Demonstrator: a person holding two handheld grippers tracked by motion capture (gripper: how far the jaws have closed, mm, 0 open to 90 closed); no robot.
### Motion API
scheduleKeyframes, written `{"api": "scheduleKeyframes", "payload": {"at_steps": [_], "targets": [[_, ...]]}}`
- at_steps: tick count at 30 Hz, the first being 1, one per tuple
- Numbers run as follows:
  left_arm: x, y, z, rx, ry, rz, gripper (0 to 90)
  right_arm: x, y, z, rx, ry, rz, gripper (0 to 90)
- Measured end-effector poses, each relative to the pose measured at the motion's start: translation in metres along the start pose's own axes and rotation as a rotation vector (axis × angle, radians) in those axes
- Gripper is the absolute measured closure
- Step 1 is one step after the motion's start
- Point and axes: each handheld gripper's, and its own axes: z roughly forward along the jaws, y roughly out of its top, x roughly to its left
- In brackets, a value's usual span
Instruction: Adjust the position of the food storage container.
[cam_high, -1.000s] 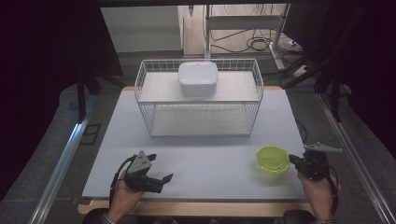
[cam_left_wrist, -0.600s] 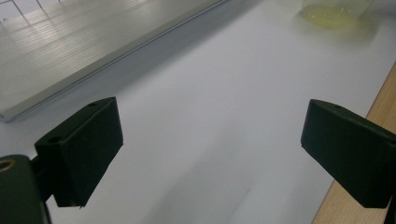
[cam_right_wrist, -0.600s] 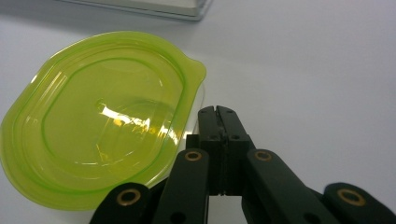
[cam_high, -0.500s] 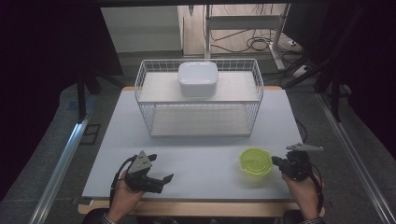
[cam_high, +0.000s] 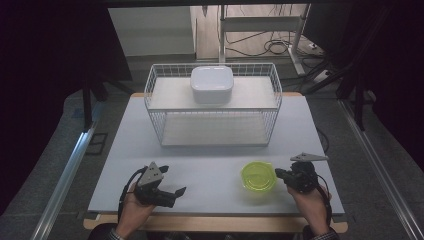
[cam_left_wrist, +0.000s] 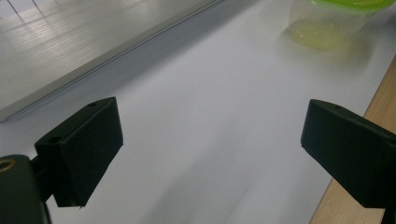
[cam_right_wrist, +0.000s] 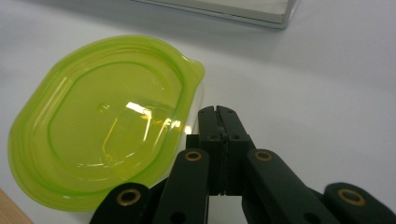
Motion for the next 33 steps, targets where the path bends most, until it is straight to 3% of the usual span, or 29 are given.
{"api": "scheduleKeyframes", "payload": {"at_steps": [6,17,33], "targets": [[0.000,0.000,-0.001,-0.002,0.003,-0.004,5.3,-0.003,-0.010,-0.007,0.016,-0.022,0.011,89.5],[0.000,0.000,0.000,0.006,0.003,-0.001,5.2,0.017,-0.016,0.005,0.077,0.023,-0.032,89.4],[-0.002,0.000,0.003,0.017,0.004,0.005,5.2,0.037,-0.004,0.034,0.092,0.150,-0.026,89.3]]}}
